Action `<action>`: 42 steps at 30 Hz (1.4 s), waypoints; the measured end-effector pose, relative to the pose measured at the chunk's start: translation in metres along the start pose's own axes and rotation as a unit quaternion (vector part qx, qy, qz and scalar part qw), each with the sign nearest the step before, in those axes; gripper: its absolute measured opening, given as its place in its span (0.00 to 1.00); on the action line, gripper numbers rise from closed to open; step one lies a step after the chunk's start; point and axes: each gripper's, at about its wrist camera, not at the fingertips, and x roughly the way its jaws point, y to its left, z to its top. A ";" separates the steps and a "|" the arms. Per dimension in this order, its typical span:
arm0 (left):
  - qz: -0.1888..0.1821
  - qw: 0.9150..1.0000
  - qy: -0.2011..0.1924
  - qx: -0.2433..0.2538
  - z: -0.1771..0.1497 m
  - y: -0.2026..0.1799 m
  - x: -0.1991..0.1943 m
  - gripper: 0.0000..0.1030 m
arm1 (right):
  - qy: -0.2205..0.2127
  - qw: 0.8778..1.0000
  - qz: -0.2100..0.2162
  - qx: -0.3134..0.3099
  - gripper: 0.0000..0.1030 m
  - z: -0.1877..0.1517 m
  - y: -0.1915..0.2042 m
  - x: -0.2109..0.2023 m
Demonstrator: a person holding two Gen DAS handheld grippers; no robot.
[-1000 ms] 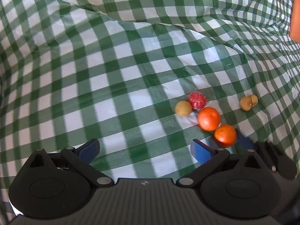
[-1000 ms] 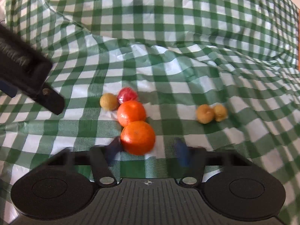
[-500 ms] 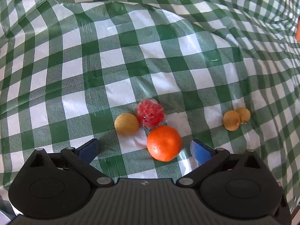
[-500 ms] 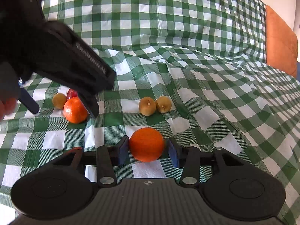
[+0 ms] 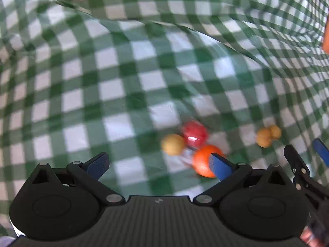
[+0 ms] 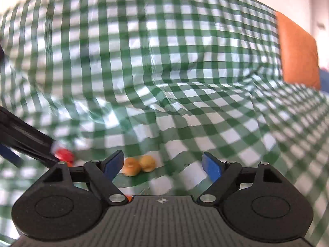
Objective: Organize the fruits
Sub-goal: 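Grasp a small yellow fruit with the right gripper while the left gripper grasps another yellow fruit, then carry both yellow fruits over the blue plate with both grippers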
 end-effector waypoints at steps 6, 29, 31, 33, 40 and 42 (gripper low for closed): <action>-0.001 1.000 -0.008 0.023 0.007 0.031 0.012 1.00 | 0.067 0.991 0.054 -0.100 0.59 -0.006 -0.002 0.047; -0.063 0.982 -0.045 0.175 -0.005 -0.008 0.006 0.27 | 0.077 0.988 0.095 -0.098 0.26 0.008 0.011 0.064; -0.057 0.980 -0.067 0.176 -0.008 -0.007 -0.004 0.27 | 0.067 0.990 0.078 -0.093 0.26 0.010 0.010 0.054; -0.059 0.983 -0.068 0.160 -0.012 0.001 -0.017 0.27 | 0.055 0.993 0.064 -0.083 0.26 0.015 0.008 0.038; -0.019 0.994 -0.069 0.083 -0.072 0.041 -0.117 0.27 | 0.004 0.997 0.069 -0.035 0.26 0.040 0.010 -0.073; -0.006 0.996 -0.065 0.064 -0.101 0.060 -0.154 0.27 | -0.001 0.994 0.098 -0.041 0.26 0.038 0.026 -0.108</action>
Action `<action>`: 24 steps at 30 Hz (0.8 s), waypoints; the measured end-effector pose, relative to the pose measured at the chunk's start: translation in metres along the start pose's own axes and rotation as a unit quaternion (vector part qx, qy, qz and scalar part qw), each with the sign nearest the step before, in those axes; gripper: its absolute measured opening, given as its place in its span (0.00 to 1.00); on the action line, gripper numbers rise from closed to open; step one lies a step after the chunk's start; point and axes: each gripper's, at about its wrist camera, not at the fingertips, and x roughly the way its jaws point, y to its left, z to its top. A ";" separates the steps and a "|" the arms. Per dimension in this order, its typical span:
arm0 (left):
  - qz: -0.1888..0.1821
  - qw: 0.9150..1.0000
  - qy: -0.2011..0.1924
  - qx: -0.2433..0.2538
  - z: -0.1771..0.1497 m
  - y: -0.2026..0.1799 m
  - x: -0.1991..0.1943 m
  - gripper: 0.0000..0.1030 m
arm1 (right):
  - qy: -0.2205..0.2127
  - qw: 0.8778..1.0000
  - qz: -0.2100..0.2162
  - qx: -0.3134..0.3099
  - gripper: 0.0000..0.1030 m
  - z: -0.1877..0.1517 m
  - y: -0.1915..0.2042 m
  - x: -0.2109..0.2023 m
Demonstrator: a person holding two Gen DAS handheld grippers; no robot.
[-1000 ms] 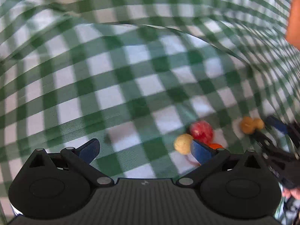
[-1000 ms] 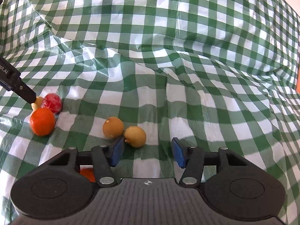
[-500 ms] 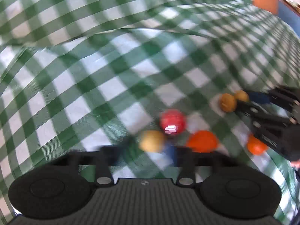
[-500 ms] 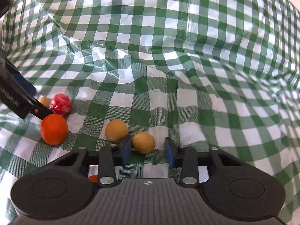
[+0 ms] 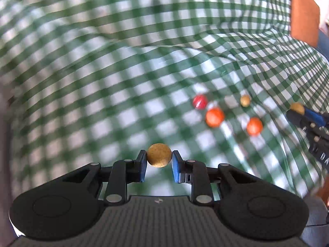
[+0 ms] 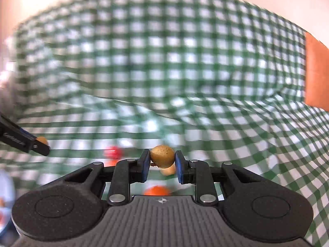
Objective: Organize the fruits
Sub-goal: 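Carry both yellow fruits over the blue plate with both grippers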
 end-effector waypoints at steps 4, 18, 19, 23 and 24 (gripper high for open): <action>0.013 0.999 0.007 -0.043 -0.053 0.031 -0.061 0.28 | 0.008 0.998 0.064 -0.022 0.26 -0.002 0.051 -0.050; 0.062 0.990 -0.010 -0.127 -0.186 0.110 -0.166 0.28 | 0.068 0.975 0.206 -0.047 0.26 -0.014 0.204 -0.156; 0.062 0.990 -0.012 -0.130 -0.191 0.113 -0.170 0.27 | 0.068 0.974 0.208 -0.052 0.26 -0.015 0.210 -0.163; 0.061 0.988 -0.023 -0.140 -0.204 0.120 -0.180 0.28 | 0.069 0.973 0.208 -0.077 0.26 -0.023 0.231 -0.180; 0.060 0.988 -0.025 -0.143 -0.206 0.121 -0.182 0.27 | 0.069 0.972 0.208 -0.081 0.26 -0.024 0.234 -0.183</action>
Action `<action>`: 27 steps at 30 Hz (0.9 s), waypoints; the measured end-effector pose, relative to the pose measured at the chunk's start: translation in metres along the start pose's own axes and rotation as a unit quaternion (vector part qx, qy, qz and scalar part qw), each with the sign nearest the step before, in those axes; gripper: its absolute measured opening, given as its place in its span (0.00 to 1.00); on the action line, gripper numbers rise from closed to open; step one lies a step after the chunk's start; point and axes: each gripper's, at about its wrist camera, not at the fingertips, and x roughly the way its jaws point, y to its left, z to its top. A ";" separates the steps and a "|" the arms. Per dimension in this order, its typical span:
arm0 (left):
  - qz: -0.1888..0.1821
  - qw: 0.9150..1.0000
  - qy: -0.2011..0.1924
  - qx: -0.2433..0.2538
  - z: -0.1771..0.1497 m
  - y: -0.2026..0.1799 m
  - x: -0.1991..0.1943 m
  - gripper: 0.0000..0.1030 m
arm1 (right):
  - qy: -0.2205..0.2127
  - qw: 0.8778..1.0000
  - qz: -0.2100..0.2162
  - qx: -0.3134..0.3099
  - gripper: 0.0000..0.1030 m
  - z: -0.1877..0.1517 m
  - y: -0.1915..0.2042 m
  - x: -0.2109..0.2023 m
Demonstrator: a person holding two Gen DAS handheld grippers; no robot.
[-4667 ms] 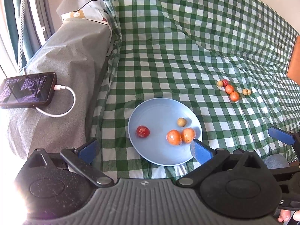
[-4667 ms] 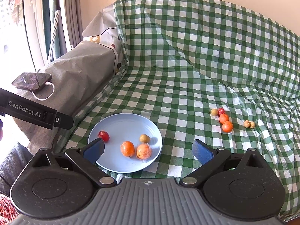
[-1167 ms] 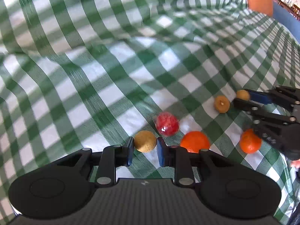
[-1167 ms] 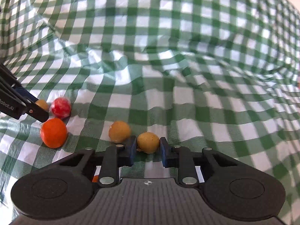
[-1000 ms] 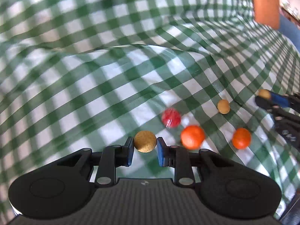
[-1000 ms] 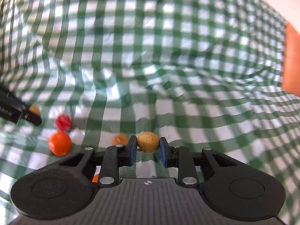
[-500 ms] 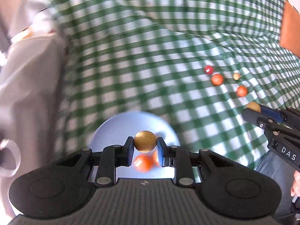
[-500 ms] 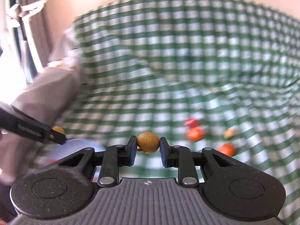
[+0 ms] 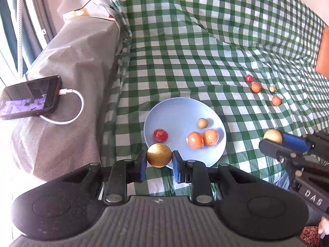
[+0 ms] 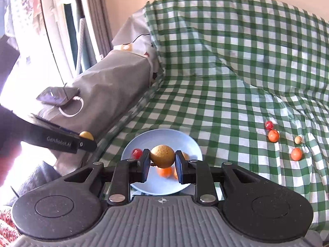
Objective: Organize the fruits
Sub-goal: 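Carry both yellow fruits over the blue plate with both grippers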
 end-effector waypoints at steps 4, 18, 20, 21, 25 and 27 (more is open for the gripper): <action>-0.003 1.000 -0.005 -0.010 -0.005 0.005 -0.005 0.28 | 0.008 1.000 -0.007 -0.012 0.26 -0.006 0.010 -0.003; -0.011 1.000 0.006 -0.020 0.008 0.004 0.013 0.28 | 0.024 0.999 -0.012 -0.017 0.26 -0.011 0.011 0.011; -0.014 1.000 0.009 -0.022 0.013 0.003 0.022 0.28 | 0.027 0.999 -0.016 -0.016 0.26 -0.010 0.009 0.018; -0.015 1.000 0.010 -0.021 0.016 0.003 0.027 0.27 | 0.028 0.999 -0.017 -0.016 0.26 -0.010 0.007 0.022; -0.012 1.000 0.022 -0.015 0.026 0.000 0.051 0.27 | 0.036 0.999 -0.023 -0.016 0.26 -0.008 0.002 0.043; -0.013 0.999 0.028 -0.009 0.030 -0.002 0.064 0.27 | 0.042 0.999 -0.025 -0.016 0.26 -0.008 -0.001 0.056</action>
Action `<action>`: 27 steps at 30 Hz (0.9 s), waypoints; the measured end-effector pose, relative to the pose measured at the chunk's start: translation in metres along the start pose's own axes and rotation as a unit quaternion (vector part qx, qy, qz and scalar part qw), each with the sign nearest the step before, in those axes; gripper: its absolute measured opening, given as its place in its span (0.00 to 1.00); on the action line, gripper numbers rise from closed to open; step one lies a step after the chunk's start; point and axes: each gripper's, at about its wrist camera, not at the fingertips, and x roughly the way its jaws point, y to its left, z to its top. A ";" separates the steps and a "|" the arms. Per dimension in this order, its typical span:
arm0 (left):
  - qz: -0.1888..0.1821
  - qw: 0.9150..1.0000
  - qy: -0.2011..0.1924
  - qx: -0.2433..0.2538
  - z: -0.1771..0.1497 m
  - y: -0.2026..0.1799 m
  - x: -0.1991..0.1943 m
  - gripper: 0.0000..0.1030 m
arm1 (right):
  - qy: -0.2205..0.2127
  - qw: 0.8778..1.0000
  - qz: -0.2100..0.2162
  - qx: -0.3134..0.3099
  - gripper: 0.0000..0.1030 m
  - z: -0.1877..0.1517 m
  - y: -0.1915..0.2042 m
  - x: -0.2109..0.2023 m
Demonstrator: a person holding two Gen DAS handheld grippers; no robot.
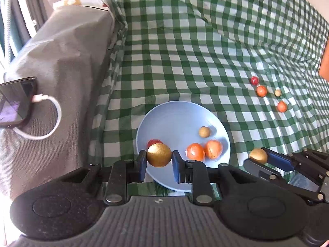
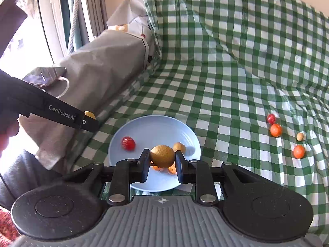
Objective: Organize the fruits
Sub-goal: 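Carry both yellow fruits over the blue plate with both grippers, then open both grippers to drop the yellow fruits onto the plate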
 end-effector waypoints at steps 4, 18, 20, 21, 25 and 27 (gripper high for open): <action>0.008 1.000 0.012 0.004 0.009 0.000 0.024 0.27 | 0.016 1.000 -0.001 -0.004 0.26 0.001 -0.003 0.028; 0.029 0.998 0.044 0.032 0.030 -0.006 0.100 0.27 | 0.059 0.998 -0.003 -0.025 0.26 0.006 -0.004 0.111; 0.032 0.998 0.049 0.034 0.031 -0.006 0.108 0.28 | 0.065 0.998 -0.003 -0.028 0.26 0.006 -0.004 0.118; 0.032 0.998 0.051 0.035 0.032 -0.006 0.112 0.28 | 0.067 0.997 -0.003 -0.029 0.26 0.006 -0.004 0.122; 0.031 0.997 0.055 0.036 0.033 -0.004 0.121 0.64 | 0.074 0.996 0.006 -0.038 0.27 0.008 -0.003 0.133; 0.041 0.998 0.042 0.033 0.032 -0.004 0.113 0.99 | 0.080 0.996 0.005 -0.037 0.50 0.010 -0.003 0.136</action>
